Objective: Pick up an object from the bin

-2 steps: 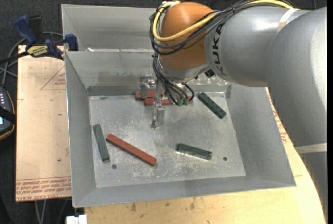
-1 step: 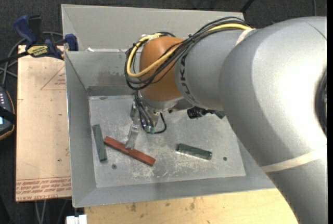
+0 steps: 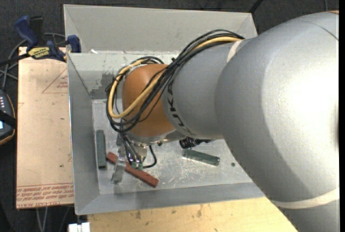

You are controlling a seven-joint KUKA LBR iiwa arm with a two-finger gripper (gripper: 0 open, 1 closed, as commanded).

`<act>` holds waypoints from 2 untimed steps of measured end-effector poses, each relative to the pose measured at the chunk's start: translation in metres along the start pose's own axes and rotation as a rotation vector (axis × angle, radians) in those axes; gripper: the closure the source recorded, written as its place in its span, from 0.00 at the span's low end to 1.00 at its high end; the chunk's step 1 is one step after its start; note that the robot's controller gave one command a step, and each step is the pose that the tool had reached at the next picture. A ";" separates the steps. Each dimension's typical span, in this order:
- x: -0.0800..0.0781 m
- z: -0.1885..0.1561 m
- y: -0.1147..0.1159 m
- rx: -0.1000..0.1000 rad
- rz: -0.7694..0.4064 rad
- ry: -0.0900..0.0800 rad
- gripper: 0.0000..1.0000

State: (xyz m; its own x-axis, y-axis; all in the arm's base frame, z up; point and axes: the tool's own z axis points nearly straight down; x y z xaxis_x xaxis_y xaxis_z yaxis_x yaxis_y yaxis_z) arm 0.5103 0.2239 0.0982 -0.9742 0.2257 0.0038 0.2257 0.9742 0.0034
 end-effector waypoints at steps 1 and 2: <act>0.002 0.030 -0.042 0.005 -0.129 -0.001 0.00; 0.001 0.028 -0.040 0.003 -0.128 -0.004 1.00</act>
Offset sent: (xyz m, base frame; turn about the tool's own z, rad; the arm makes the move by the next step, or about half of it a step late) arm -0.0109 -0.0387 -0.0282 -0.1296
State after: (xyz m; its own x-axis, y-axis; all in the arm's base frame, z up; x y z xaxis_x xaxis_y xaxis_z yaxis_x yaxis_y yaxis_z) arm 0.4997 0.1853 0.0700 -0.9951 0.0993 -0.0004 0.0993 0.9951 0.0010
